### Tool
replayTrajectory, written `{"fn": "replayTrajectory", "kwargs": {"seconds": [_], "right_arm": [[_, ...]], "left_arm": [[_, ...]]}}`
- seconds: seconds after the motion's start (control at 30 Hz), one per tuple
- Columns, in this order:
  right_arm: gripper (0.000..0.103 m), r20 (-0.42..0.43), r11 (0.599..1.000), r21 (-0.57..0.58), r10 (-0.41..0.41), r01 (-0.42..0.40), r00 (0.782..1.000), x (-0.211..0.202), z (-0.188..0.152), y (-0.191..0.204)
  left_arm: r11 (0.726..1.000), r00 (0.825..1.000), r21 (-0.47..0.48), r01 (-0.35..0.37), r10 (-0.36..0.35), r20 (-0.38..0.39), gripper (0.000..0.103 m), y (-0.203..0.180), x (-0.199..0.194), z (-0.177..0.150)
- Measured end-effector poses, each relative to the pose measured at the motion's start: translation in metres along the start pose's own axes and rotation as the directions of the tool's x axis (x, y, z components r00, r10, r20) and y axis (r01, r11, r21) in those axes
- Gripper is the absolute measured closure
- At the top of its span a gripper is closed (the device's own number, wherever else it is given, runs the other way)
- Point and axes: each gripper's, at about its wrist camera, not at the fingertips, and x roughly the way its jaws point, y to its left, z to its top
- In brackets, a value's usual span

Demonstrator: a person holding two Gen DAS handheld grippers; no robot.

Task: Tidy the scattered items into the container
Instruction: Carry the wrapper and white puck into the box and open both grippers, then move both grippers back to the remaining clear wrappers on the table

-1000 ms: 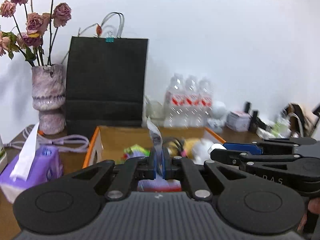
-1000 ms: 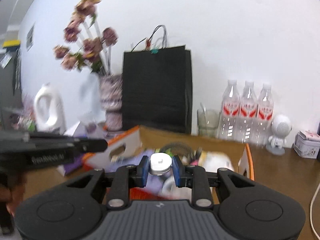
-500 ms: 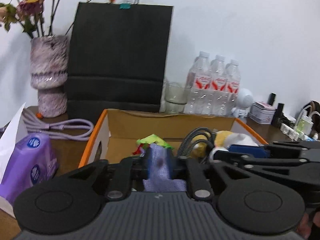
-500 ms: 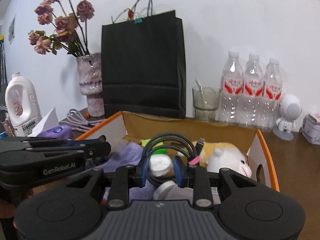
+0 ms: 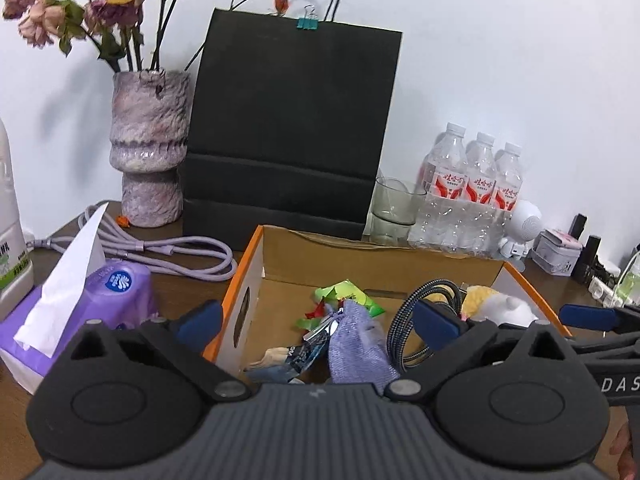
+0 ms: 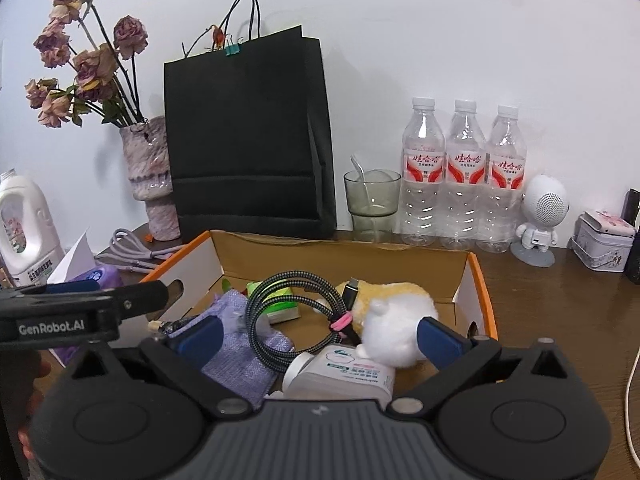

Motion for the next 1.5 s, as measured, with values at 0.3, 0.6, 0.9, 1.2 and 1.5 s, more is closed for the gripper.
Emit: {"fn": "replayTrajectory", "kwargs": {"seconds": [0.3, 0.6, 0.9, 1.2, 1.5], "right_arm": [[0.0, 0.006, 1.0, -0.012, -0.021, 0.021, 1.0, -0.013, -0.006, -0.001], [0.0, -0.007, 0.994, -0.096, -0.05, 0.049, 0.999, -0.065, -0.052, -0.006], [0.0, -0.113, 0.983, -0.142, -0.129, 0.112, 0.985, -0.064, -0.107, -0.022], [0.0, -0.158, 0.992, -0.082, -0.105, 0.093, 0.982, -0.061, -0.119, -0.037], [0.0, -0.171, 0.995, -0.066, -0.079, 0.069, 0.982, -0.053, -0.122, -0.032]], "left_arm": [[1.0, 0.999, -0.001, 0.02, -0.02, -0.026, 0.0, -0.003, -0.013, -0.007], [0.989, 0.995, 0.121, 0.085, -0.078, -0.067, 0.0, -0.026, -0.053, -0.046], [0.988, 0.977, 0.113, 0.105, -0.081, -0.198, 0.0, -0.059, -0.044, -0.096], [0.993, 0.978, 0.115, 0.027, -0.003, -0.21, 0.017, -0.072, -0.028, -0.112], [0.996, 0.982, 0.085, 0.032, -0.016, -0.186, 0.051, -0.042, -0.034, -0.108]]}}
